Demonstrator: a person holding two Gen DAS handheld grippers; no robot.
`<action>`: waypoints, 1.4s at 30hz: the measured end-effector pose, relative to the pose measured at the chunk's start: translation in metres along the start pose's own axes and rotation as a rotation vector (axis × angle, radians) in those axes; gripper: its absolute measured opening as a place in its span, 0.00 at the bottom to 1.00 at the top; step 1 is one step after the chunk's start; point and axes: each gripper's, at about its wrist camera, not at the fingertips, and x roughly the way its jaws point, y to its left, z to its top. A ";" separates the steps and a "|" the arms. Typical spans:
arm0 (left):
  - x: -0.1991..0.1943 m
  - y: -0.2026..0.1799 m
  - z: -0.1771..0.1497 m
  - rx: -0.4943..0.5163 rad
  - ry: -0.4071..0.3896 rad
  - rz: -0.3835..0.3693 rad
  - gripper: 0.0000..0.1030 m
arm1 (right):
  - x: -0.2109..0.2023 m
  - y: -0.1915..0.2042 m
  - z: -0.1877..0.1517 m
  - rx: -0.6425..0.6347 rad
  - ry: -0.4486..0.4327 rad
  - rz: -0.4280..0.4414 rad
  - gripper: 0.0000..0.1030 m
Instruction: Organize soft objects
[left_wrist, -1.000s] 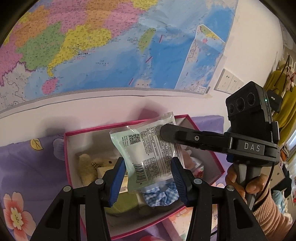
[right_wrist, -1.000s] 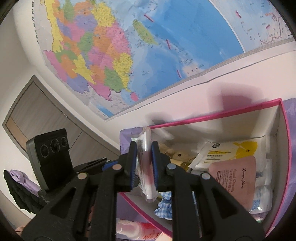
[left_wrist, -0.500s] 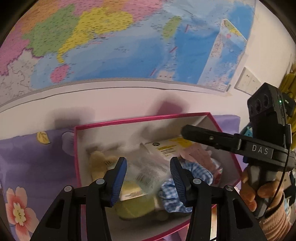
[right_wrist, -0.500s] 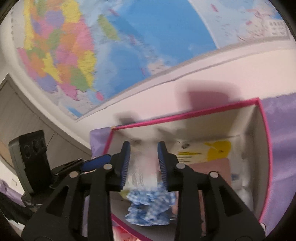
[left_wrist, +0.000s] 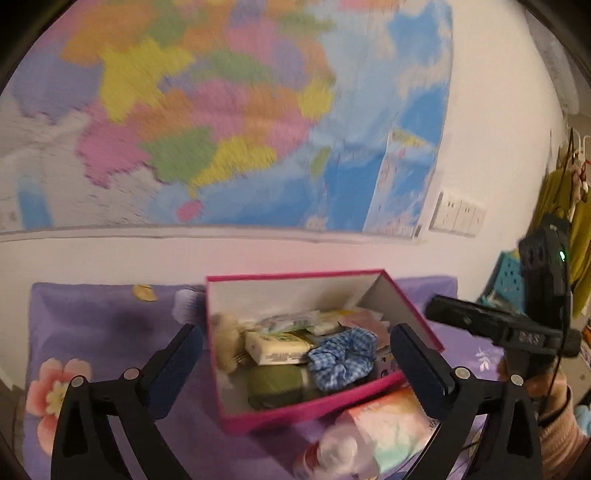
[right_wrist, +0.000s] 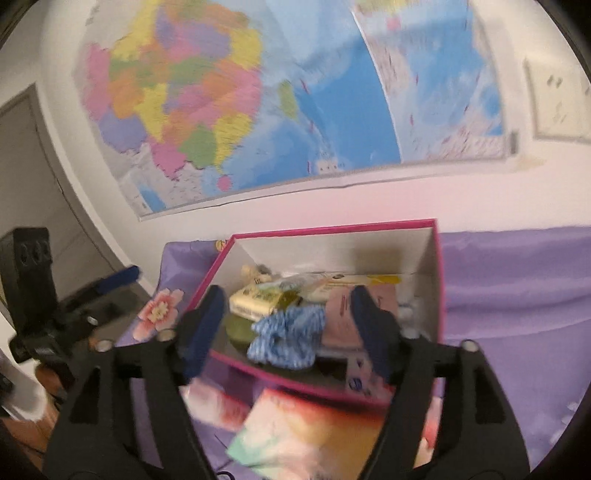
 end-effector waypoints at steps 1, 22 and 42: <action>-0.007 -0.002 -0.004 0.005 -0.005 0.004 1.00 | -0.007 0.003 -0.006 -0.016 -0.007 -0.016 0.81; -0.045 -0.043 -0.107 -0.037 0.129 0.190 1.00 | -0.055 0.056 -0.130 -0.108 0.057 -0.243 0.93; -0.032 -0.046 -0.127 -0.053 0.198 0.227 1.00 | -0.066 -0.006 -0.154 0.010 0.122 -0.386 0.93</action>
